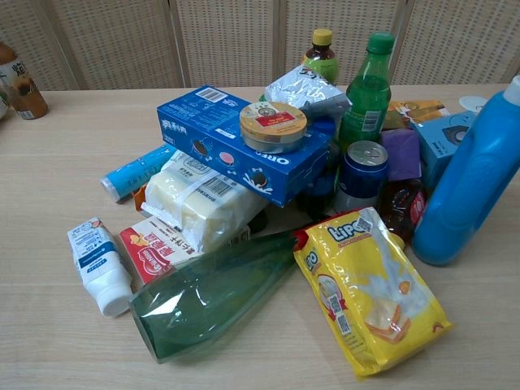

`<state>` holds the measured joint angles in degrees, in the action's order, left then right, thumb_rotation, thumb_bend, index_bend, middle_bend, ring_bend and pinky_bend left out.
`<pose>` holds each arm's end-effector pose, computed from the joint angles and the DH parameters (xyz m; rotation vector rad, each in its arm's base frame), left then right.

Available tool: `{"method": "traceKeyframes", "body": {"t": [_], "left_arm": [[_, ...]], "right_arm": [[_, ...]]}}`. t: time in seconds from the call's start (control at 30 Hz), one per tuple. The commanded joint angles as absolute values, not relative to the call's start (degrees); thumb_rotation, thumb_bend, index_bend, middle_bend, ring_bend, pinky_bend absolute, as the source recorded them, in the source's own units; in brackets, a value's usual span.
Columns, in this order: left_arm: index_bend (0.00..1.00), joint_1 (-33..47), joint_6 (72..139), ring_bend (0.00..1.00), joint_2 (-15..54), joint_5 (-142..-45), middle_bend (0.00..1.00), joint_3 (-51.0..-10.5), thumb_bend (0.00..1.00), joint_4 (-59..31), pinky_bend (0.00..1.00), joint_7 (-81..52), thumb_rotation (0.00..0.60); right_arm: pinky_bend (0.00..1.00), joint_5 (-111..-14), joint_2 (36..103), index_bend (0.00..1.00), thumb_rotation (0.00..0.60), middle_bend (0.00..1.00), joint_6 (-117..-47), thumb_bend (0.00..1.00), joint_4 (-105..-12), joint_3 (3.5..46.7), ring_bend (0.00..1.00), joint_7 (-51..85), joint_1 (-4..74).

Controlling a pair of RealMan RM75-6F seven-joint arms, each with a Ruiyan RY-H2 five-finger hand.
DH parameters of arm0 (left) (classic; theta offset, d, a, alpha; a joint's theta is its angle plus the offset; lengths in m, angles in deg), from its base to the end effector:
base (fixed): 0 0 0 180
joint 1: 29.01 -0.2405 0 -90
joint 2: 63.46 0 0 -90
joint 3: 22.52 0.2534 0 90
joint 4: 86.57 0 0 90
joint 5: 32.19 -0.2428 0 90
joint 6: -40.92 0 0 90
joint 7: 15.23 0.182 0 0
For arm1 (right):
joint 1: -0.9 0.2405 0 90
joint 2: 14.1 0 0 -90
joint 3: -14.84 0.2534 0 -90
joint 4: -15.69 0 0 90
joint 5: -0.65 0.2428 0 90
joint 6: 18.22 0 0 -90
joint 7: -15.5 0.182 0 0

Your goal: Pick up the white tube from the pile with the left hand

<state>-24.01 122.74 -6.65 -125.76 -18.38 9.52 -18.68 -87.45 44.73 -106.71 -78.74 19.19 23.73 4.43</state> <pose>-0.3160 0.1884 0.1246 -1.5862 -0.9875 -0.8415 -0.3132 -0.2198 0.1657 1.3316 -0.9012 1.0355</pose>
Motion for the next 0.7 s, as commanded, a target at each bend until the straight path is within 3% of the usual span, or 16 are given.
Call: {"method": "traceKeyframes", "body": {"t": [0.03,0.2,0.47,0.7], "left_arm": [[0.25,-23.8,122.0,0.00,-6.2,-125.9,0.00,-18.1,0.04,9.1,0.00,-18.0,0.600],[0.22,-22.3,119.6,0.00,-3.9,-127.0,0.00,-17.8,0.04,7.5,0.00,-16.1,0.600],[0.18,-13.0,108.9,0.00,3.1,-133.9,0.00,-18.3,0.04,2.4,0.00,-7.0,0.600],[0.18,-7.2,99.2,0.00,9.5,-128.6,0.00,-21.5,0.04,2.9,0.00,-0.5,0.600]], "right_arm": [[0.00,-87.4,44.7,0.00,0.600,0.00,-106.6,0.00,-78.8,19.1,0.00,23.7,4.4],[0.00,-87.5,44.5,0.00,0.600,0.00,-106.7,0.00,-79.1,19.1,0.00,24.0,4.3],[0.00,-87.5,44.0,0.00,0.600,0.00,-107.1,0.00,-79.2,19.3,0.00,25.0,4.0],[0.00,-87.2,43.8,0.00,0.600,0.00,-107.2,0.00,-78.8,19.6,0.00,26.1,3.9]]}}
